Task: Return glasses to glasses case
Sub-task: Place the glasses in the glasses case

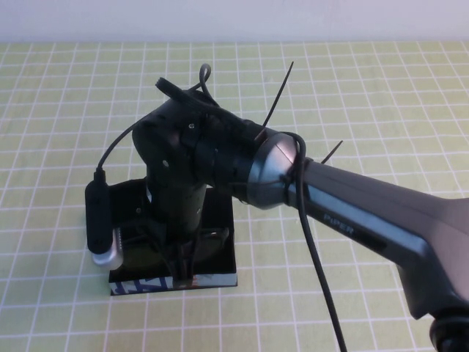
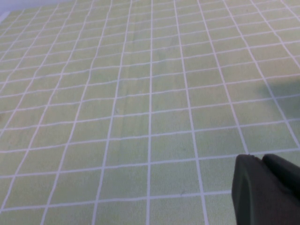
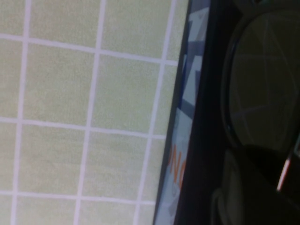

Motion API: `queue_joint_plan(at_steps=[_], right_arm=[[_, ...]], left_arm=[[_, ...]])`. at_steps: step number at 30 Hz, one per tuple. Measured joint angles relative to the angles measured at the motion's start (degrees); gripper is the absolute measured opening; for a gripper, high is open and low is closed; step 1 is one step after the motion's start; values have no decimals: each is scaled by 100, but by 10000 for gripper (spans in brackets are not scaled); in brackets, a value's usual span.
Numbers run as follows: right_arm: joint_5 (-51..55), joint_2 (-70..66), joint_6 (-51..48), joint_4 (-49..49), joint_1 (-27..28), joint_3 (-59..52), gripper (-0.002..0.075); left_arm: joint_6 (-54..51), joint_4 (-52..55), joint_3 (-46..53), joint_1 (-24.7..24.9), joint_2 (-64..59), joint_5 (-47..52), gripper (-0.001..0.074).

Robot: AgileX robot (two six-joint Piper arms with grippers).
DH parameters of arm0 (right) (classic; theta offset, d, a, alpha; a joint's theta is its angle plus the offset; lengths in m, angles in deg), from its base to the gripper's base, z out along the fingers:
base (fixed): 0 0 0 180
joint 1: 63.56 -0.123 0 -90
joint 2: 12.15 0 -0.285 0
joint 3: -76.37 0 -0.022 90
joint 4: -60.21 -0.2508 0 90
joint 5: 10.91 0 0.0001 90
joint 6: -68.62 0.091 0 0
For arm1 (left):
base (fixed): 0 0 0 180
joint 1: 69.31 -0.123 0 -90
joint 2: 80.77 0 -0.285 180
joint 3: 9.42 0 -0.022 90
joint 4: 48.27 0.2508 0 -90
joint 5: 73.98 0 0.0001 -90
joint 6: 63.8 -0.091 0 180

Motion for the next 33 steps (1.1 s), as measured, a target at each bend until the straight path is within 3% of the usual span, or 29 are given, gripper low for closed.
queue_joint_plan(at_steps=[33], right_arm=[[-49, -396, 256, 39, 22, 33, 57]], left_arm=[[0, 0, 0, 0, 0, 0, 0]])
